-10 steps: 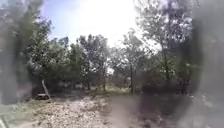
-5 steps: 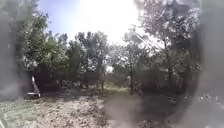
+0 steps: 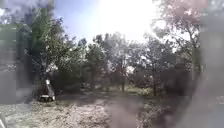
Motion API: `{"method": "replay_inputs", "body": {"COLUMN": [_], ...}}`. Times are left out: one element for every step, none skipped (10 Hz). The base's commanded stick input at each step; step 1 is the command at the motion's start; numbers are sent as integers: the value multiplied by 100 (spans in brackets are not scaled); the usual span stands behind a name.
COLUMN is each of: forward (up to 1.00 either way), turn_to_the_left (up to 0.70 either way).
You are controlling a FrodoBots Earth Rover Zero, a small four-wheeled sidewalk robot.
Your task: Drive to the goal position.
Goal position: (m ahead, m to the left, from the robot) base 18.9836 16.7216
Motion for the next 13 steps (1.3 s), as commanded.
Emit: {"method": "replay_inputs", "body": {"forward": [70,70,70,70,70,70,70,70,70,70,70,70,70], "turn_to_the_left": [0,0,0,0,0,0,0,0,0,15,32,35,35]}}
